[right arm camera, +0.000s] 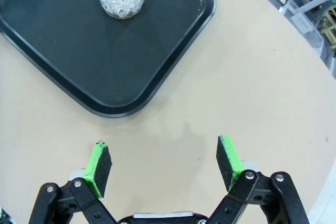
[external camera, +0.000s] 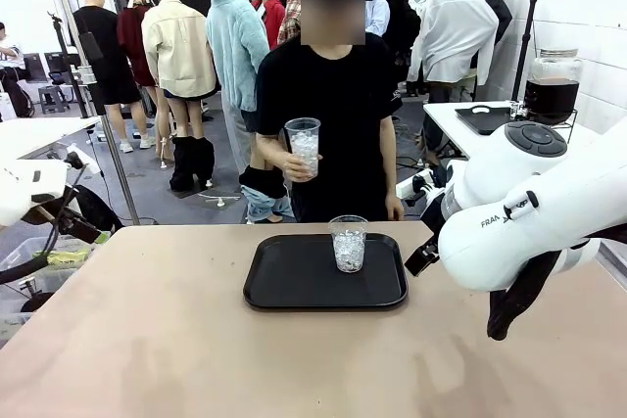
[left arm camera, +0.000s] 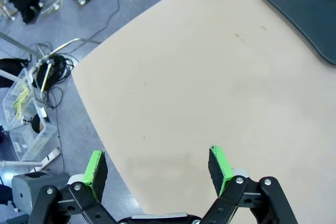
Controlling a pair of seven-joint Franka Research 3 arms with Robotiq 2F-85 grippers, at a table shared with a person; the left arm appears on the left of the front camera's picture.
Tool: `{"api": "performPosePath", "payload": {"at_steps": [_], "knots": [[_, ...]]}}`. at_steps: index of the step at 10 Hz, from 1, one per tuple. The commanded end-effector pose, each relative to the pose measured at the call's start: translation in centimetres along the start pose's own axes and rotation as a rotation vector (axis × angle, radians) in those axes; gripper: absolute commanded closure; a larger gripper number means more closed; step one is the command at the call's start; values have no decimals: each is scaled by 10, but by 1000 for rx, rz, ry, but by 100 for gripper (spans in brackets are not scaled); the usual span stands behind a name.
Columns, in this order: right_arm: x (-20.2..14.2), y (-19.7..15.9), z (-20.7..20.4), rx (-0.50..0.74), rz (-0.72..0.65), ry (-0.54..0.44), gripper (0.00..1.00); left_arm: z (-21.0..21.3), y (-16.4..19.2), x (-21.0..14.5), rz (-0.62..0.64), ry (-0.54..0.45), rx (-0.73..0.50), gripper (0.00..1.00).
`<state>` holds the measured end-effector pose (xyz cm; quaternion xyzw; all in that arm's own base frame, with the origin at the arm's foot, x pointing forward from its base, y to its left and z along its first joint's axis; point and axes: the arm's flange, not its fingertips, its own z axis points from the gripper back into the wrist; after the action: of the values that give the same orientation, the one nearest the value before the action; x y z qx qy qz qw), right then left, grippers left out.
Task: Pour the drink into the iced cup.
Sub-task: Pick up the iced cup indicated by the human and present it to them.
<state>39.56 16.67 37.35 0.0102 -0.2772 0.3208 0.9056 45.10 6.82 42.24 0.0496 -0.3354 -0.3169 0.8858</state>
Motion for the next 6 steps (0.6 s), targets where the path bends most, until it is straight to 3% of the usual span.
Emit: {"api": "performPosePath", "payload": {"at_steps": [1,3,6], "knots": [[0,1,0,1,0,0,0,4,16,-1,19,10,-26,0],[0,1,0,1,0,0,0,7,36,-9,53,51,5,0],[0,1,0,1,0,0,0,9,49,-21,102,25,-15,0]]}}
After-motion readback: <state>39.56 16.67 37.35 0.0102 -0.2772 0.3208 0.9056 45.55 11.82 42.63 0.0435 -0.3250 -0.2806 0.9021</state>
